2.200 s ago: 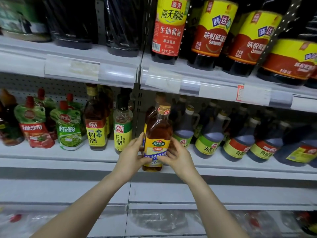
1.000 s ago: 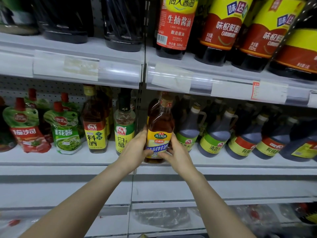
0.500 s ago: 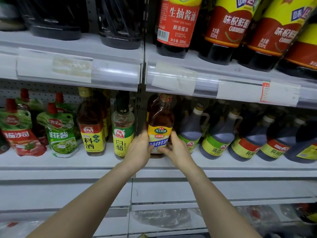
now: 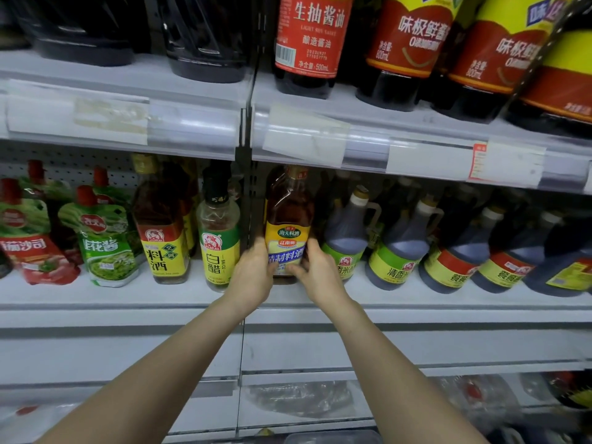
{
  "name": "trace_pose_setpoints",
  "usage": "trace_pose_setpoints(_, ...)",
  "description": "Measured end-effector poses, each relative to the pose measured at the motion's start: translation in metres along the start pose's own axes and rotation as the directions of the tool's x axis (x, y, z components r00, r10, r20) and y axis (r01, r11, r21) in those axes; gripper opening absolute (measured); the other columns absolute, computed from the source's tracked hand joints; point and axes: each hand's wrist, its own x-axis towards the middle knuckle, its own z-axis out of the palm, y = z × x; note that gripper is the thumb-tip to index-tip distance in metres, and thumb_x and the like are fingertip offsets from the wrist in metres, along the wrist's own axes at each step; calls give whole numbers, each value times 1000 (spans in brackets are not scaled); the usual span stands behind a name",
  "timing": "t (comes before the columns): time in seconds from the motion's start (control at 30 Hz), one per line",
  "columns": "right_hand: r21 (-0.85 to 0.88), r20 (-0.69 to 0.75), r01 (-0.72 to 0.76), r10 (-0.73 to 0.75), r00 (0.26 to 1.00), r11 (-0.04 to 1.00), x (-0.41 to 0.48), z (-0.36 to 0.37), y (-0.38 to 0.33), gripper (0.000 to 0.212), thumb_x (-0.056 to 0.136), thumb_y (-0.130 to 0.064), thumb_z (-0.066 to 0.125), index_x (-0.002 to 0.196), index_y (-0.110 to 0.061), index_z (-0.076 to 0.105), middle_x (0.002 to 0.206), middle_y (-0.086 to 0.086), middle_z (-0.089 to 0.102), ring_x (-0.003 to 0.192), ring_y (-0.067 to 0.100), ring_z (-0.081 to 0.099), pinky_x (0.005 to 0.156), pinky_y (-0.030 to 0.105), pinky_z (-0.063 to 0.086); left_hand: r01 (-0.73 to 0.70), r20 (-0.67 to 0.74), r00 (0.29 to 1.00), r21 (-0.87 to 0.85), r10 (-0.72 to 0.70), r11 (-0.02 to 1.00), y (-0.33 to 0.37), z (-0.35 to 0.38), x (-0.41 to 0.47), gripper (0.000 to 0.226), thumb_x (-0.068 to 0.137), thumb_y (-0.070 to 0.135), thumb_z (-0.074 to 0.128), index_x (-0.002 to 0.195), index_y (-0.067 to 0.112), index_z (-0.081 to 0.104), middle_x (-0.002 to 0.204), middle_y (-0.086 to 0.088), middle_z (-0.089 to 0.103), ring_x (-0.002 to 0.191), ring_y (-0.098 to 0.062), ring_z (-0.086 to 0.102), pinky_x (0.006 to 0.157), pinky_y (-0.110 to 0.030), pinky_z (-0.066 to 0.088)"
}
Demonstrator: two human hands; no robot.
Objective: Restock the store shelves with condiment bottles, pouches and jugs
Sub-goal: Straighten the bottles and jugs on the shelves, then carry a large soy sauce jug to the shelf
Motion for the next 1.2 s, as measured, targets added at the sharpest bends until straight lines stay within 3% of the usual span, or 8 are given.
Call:
trace_pose_setpoints(0.1, -21, -14, -6, 6, 1000, 1000, -5, 2, -1, 48, 90, -16, 74, 131, -7, 50, 128, 11, 66, 115, 27, 64, 97, 40, 54, -21, -17, 1000, -65, 20, 998, -4, 5, -9, 50, 96, 7, 57, 140, 4, 34, 127, -19, 61, 113, -37, 59, 91, -46, 49)
trace_pose_setpoints(0.17, -9, -11, -9, 9, 1000, 1000, -8, 3, 0, 51, 91, -11, 72, 135, -7, 48, 131, 13, 64, 119, 28, 63, 100, 44, 52, -34, -10, 999, -106, 33, 994, -6, 8, -17, 69, 95, 2, 56, 153, 6, 19, 136, -18, 55, 120, -34, 56, 99, -45, 47)
trace_pose_setpoints(0.27, -7, 3, -1, 1, 1000, 1000, -16, 2, 6, 66, 92, -4, 68, 150, -9, 38, 137, 16, 60, 124, 32, 60, 104, 47, 49, -37, -2, 999, -101, 37, 994, -8, 13, -34, 82, 93, -2, 57, 157, 8, 8, 149, -16, 43, 132, -31, 47, 108, -40, 41)
trace_pose_setpoints(0.37, -7, 2, 22, -22, 1000, 1000, -26, 0, 11, 76, 92, -2, 67, 157, -12, 30, 140, 17, 59, 125, 33, 59, 106, 47, 47, -34, -7, 999, -63, 33, 997, -9, 16, -48, 84, 93, 1, 60, 158, 10, 7, 154, -13, 38, 132, -31, 47, 106, -38, 41)
trace_pose_setpoints(0.5, 13, -2, 27, -27, 1000, 1000, -47, -6, 21, 75, 93, -5, 67, 158, -16, 30, 141, 15, 58, 123, 28, 60, 103, 39, 49, -59, -69, 996, -95, 53, 994, -7, 21, -63, 79, 91, 1, 63, 156, 12, 19, 152, -12, 42, 133, -30, 46, 108, -41, 41)
trace_pose_setpoints(0.73, 16, -7, 53, -53, 999, 998, -96, -49, 68, 64, 95, -6, 64, 153, -18, 40, 130, 19, 64, 118, 32, 62, 99, 45, 50, -56, -105, 994, -144, 41, 988, 33, 62, -96, 55, 92, 7, 65, 143, 8, 44, 135, -10, 56, 123, -26, 54, 102, -44, 46)
trace_pose_setpoints(0.97, 8, -81, 11, -10, 997, 1000, -168, -120, 147, 58, 94, -6, 66, 148, -14, 49, 141, 8, 60, 126, 24, 59, 104, 30, 45, -156, 60, 984, -152, 167, 976, 107, 146, -146, 38, 93, 13, 65, 130, 9, 58, 129, -6, 62, 117, -21, 60, 100, -37, 48)
trace_pose_setpoints(1.2, 4, -176, -172, 170, 970, 985, -259, -203, 242, 48, 94, -8, 67, 140, -16, 58, 133, 6, 66, 115, 23, 65, 102, 37, 49, -241, 187, 941, -211, 281, 947, 192, 250, -200, 33, 93, 15, 65, 126, 16, 61, 125, -1, 63, 111, -16, 60, 97, -37, 50)
